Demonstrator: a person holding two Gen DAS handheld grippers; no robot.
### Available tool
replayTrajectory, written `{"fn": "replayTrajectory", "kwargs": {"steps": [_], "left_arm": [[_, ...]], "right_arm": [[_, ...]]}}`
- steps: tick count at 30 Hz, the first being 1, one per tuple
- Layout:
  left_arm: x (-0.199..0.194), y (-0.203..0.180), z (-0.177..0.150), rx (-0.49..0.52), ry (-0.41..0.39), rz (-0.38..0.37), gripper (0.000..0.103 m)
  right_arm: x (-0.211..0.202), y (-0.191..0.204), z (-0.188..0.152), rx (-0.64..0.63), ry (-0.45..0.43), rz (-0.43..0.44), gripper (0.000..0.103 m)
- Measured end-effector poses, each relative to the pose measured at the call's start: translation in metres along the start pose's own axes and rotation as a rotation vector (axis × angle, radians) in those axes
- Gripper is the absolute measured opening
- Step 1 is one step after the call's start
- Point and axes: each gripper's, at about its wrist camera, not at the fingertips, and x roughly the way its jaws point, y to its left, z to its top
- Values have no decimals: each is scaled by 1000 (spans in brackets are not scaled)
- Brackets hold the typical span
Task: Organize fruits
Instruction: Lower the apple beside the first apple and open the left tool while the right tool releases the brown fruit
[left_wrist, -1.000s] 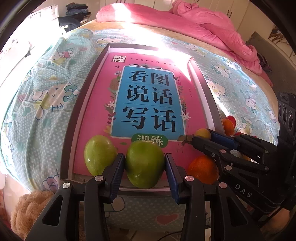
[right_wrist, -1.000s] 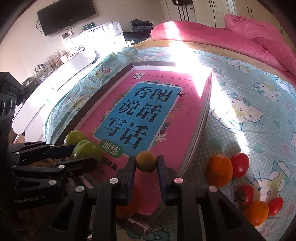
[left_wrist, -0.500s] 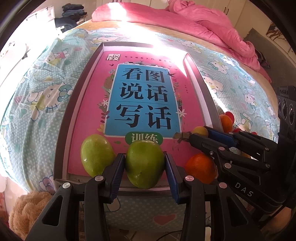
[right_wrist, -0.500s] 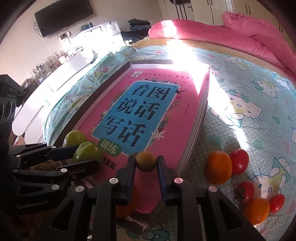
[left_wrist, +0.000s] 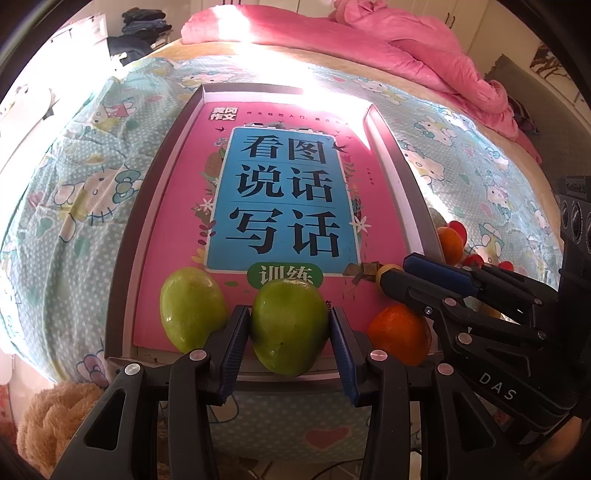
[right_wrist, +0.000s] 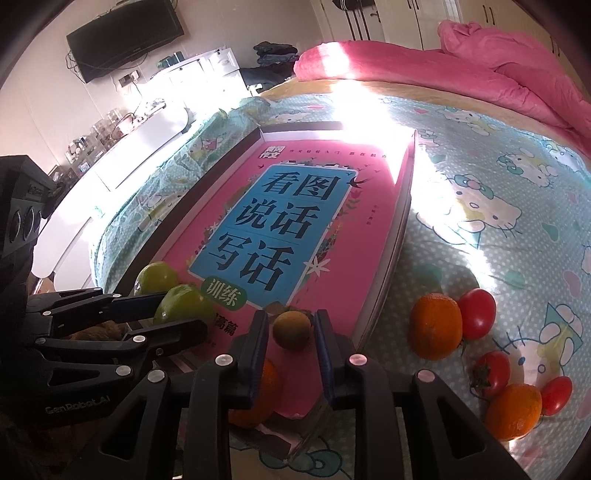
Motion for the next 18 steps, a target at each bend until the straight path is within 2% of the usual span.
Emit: {"fn": "replayTrajectory", "kwargs": {"steps": [5, 12, 18], "left_arm": [[0, 0, 0, 2, 0, 1, 46], [0, 0, 0, 3, -4, 2, 46], [-2, 0, 2, 1, -16, 2, 52]], "right_arm": [[-3, 0, -1, 2, -8, 5, 30], [-10, 2, -3, -8, -30, 6, 44], [-17, -3, -4, 9, -50, 11, 45]]}}
